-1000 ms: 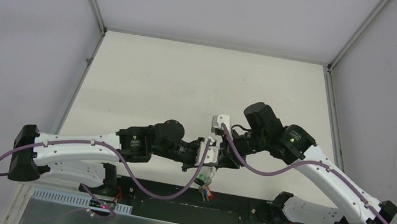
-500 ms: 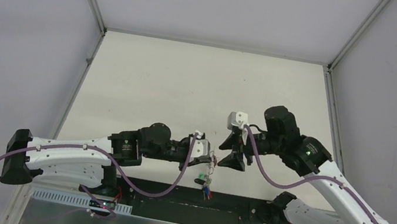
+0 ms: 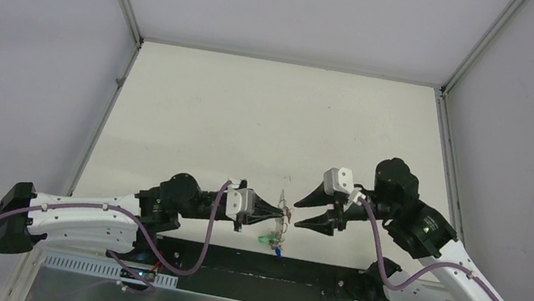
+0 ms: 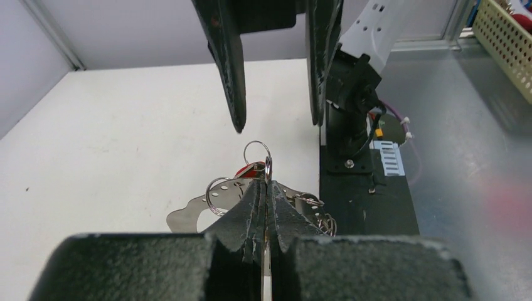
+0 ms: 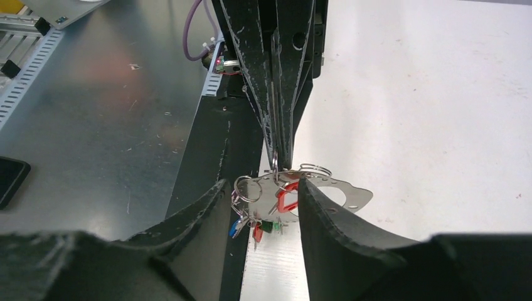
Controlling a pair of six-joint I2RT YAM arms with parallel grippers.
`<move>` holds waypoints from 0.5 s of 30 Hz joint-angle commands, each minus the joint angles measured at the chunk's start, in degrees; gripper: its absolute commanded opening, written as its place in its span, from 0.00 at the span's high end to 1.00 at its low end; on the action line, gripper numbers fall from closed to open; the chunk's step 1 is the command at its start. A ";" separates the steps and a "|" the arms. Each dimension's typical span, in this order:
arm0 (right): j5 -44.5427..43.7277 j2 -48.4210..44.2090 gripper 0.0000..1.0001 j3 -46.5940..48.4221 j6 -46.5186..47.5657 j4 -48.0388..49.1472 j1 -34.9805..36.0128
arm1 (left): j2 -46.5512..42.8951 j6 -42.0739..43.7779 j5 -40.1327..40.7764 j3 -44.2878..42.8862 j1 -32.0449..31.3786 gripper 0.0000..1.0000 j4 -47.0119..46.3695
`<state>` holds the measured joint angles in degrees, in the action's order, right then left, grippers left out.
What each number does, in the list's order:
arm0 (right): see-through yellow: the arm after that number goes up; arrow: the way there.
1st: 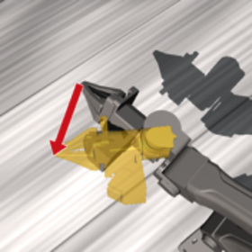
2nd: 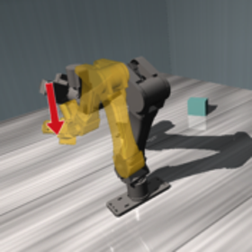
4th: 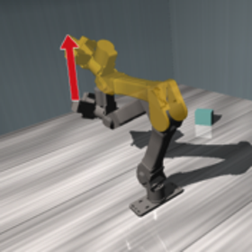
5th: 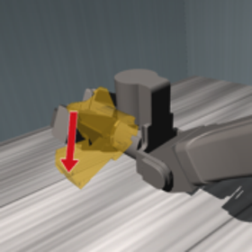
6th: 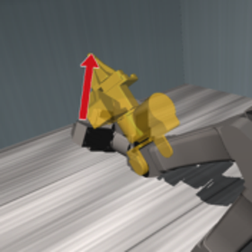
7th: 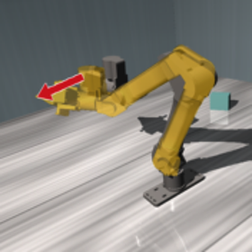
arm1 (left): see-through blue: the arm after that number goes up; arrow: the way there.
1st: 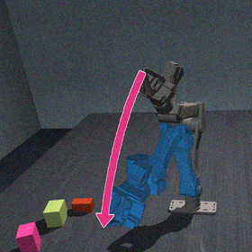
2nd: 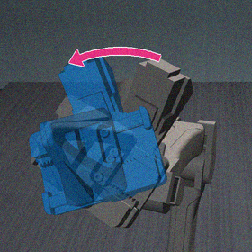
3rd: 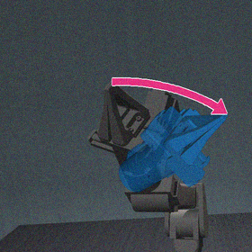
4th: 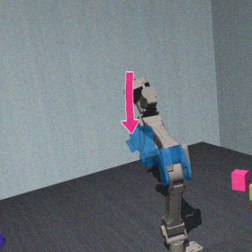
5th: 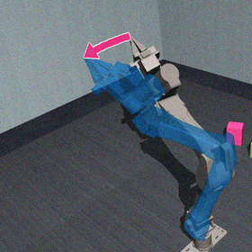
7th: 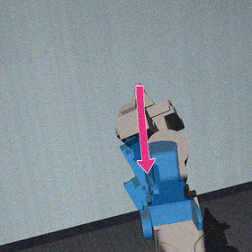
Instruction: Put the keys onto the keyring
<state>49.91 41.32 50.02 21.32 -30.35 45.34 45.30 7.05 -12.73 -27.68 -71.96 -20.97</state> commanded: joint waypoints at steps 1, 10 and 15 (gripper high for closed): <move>5.05 0.49 0.59 -0.64 1.53 5.01 -0.20 | -1.08 0.06 -3.62 0.18 -0.19 1.00 -10.91; 4.57 1.54 0.84 -1.71 3.70 2.62 -0.22 | -1.09 0.44 -3.46 0.04 -0.19 1.00 -10.59; 4.40 2.63 1.00 -2.44 5.96 0.35 -0.16 | -1.27 0.38 -3.09 0.00 -0.21 1.00 -10.49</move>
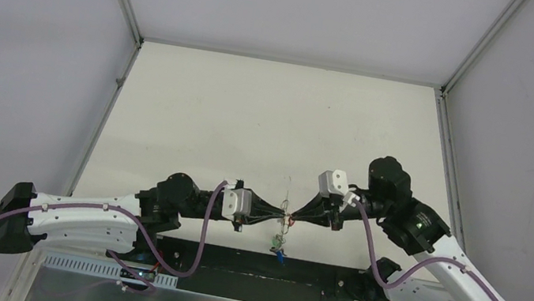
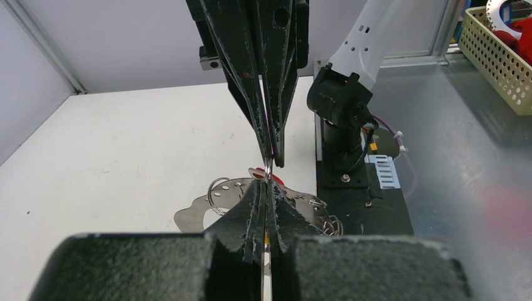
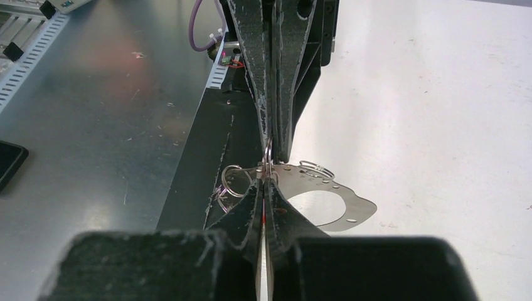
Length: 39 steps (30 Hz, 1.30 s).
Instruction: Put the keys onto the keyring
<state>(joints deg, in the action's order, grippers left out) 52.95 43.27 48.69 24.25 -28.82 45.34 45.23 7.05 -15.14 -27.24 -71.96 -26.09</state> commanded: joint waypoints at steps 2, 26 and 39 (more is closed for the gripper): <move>1.53 1.12 1.00 -1.24 3.69 -1.88 -0.17 | -1.18 0.30 -0.62 -0.53 -0.20 1.00 -5.50; -3.76 -2.47 0.55 1.61 -2.07 3.67 -0.16 | -0.08 -0.27 0.01 -1.06 -0.20 1.00 -5.45; -0.43 0.50 0.70 2.51 -4.25 4.14 0.30 | -0.42 0.38 0.23 -1.50 -0.23 1.00 -4.73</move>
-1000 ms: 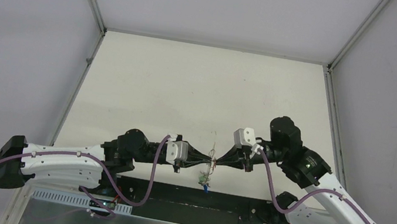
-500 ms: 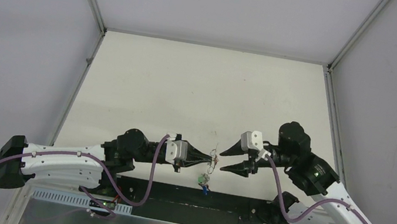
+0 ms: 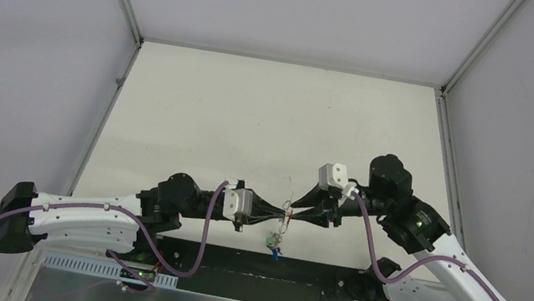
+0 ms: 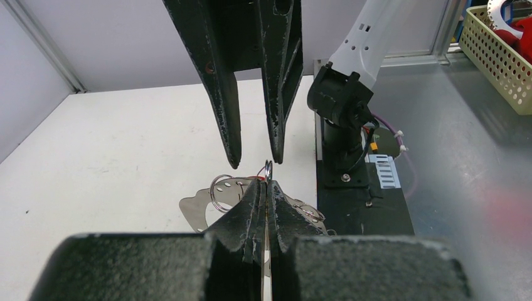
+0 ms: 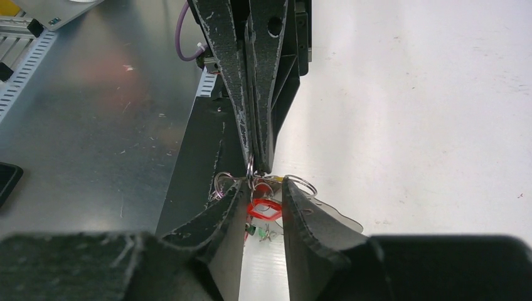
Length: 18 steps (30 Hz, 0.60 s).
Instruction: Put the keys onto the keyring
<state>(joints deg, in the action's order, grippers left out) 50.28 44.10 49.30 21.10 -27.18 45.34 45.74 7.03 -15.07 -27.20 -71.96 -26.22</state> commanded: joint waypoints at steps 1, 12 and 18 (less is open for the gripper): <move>2.35 -0.33 0.68 1.74 -1.21 2.59 0.41 | -1.03 0.44 0.21 -1.54 -0.20 1.00 -4.49; 1.63 1.22 0.73 0.71 -2.25 3.57 1.79 | -0.91 0.36 0.30 -1.63 -0.19 1.00 -4.63; -1.31 2.28 0.89 1.12 -3.76 3.79 2.03 | -1.12 0.44 -0.13 -1.63 -0.19 1.00 -4.40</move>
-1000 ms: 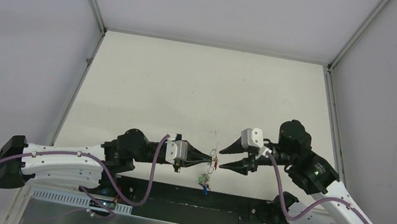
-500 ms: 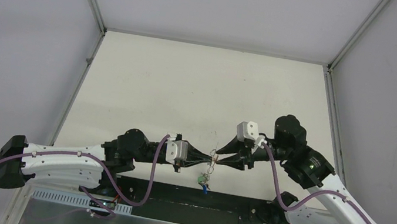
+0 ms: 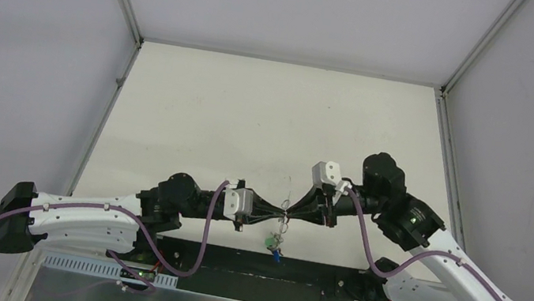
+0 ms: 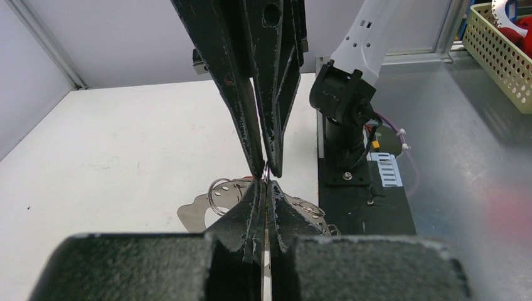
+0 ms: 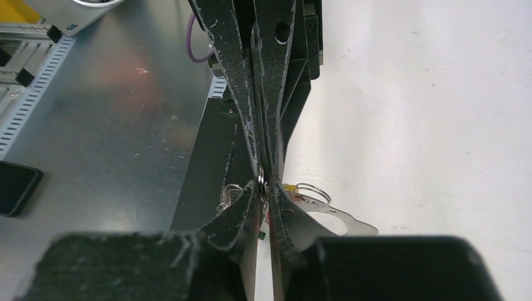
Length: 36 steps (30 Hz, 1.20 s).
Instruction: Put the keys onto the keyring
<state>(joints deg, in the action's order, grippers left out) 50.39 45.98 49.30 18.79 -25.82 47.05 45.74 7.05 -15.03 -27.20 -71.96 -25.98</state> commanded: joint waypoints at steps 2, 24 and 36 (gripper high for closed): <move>-1.65 0.71 0.99 1.51 -1.41 1.90 0.34 | -1.24 0.47 -0.17 -1.71 -0.19 1.00 -4.19; -5.24 15.87 1.00 21.60 12.08 -35.46 0.41 | 7.36 5.56 0.84 -15.90 -0.22 0.62 24.83; -4.79 16.42 1.00 21.04 10.59 -34.10 0.43 | 12.07 4.29 -1.94 -17.71 -0.20 0.72 23.66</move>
<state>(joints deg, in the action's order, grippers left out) 43.77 63.42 68.25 29.10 -61.10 47.55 57.69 11.94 -15.40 -42.19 -71.96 -0.38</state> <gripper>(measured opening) 0.007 0.269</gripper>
